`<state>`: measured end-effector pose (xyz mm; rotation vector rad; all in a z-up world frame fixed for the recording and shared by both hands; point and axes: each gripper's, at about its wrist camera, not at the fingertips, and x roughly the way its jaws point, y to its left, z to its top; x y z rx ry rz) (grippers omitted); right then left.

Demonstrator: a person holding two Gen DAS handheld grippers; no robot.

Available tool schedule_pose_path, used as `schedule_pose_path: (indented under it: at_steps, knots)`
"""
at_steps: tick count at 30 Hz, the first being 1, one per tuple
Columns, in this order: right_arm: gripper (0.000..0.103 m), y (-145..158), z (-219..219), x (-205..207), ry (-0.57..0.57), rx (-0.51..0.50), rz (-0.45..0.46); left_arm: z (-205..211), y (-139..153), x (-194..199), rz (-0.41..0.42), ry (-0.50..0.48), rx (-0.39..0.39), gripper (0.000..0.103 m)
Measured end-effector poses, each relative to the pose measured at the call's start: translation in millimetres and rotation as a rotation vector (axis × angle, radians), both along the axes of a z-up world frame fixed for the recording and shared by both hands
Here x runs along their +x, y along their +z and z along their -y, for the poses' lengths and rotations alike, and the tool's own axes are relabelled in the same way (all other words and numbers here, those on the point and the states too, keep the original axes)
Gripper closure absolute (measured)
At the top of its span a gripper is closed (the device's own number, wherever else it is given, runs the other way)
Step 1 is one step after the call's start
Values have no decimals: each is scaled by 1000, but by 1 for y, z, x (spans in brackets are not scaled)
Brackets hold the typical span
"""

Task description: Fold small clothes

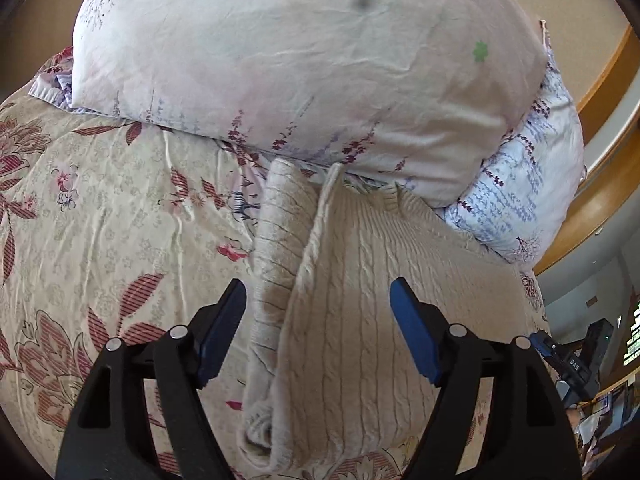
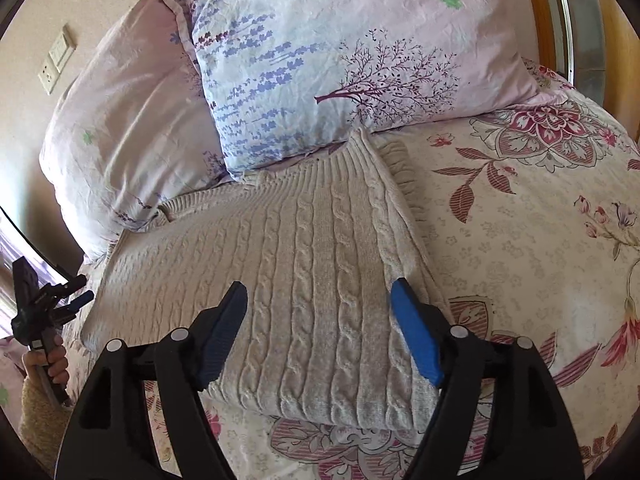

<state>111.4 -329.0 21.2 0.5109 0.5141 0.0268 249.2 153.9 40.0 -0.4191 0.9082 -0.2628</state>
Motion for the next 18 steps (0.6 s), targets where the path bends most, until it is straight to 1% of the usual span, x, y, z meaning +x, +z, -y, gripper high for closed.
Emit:
schedule_pose_path:
  at_steps: [2,4,7,8,9,11,13,14,15,16,18]
  knots:
    - [24,-2,-1,3,2,-2,-14,-2,-8,9,-47,-1,-14,29]
    - [24,-3,-1,5,5,2,-18,-2,-15,14,-68,-8,-37,29]
    - [24,-4,-1,5,10,-4,-17,0,-19,17,-55,-9,-57,30]
    - [23,-4,-1,5,12,-8,-17,0,-20,18,-56,-11,-77,31]
    - [23,-4,-2,7,15,-13,-17,-1,-23,20,-62,-12,-105,36]
    - [23,-4,-3,6,18,-20,-13,-1,-25,23,-60,-6,-128,39]
    - [21,-5,-3,6,21,-20,-7,-1,-26,25,-60,6,-143,44]
    - [21,-5,-3,5,24,-19,-1,-1,-27,26,-62,12,-158,45]
    - [20,-6,-3,5,27,-19,4,-2,-29,27,-72,15,-181,51]
    - [20,-6,-3,5,29,-21,8,-2,-30,27,-74,22,-196,52]
    - [20,-7,-5,5,29,-37,13,-2,-31,28,-75,29,-202,54]
